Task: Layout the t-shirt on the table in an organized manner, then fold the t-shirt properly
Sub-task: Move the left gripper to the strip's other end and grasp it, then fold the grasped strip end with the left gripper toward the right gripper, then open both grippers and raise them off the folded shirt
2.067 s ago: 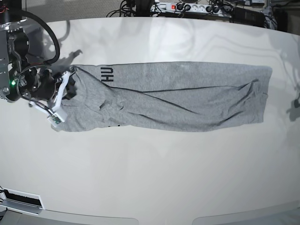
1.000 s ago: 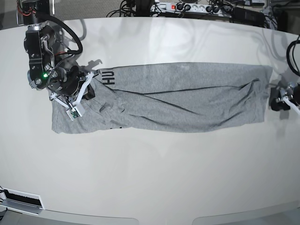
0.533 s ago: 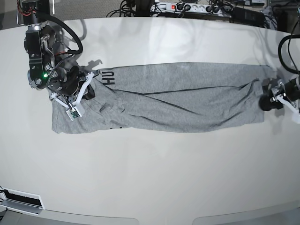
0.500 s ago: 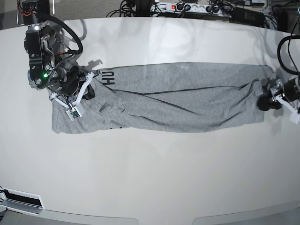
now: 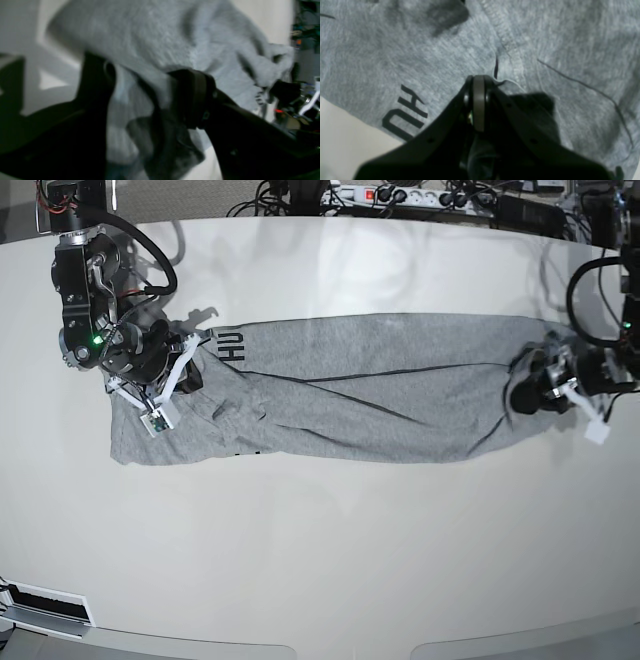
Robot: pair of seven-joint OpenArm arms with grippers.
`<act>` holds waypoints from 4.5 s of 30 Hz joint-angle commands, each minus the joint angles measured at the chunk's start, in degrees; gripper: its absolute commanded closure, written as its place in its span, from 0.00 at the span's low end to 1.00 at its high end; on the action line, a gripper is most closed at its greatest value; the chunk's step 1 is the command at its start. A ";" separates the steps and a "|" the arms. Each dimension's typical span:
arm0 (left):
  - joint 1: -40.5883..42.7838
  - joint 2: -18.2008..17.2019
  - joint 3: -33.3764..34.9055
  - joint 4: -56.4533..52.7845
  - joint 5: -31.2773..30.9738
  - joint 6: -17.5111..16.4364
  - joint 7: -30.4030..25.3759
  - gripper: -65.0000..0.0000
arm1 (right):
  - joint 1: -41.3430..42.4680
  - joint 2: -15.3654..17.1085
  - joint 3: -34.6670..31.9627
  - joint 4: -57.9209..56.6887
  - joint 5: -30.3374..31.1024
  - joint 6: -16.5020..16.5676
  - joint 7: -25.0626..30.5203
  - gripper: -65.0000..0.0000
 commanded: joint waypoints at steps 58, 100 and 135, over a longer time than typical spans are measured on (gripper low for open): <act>-2.38 8.79 -0.04 20.20 -18.30 0.18 19.06 1.00 | 7.93 -0.50 0.11 0.96 10.27 9.22 -1.05 1.00; -3.43 4.50 -0.04 20.20 -7.74 0.18 8.13 1.00 | 2.23 -0.66 25.62 2.14 21.20 -0.94 -11.93 0.39; -6.12 8.28 -2.29 20.20 -18.30 0.18 21.55 1.00 | 5.53 -7.98 25.24 2.14 21.03 2.73 -13.66 0.39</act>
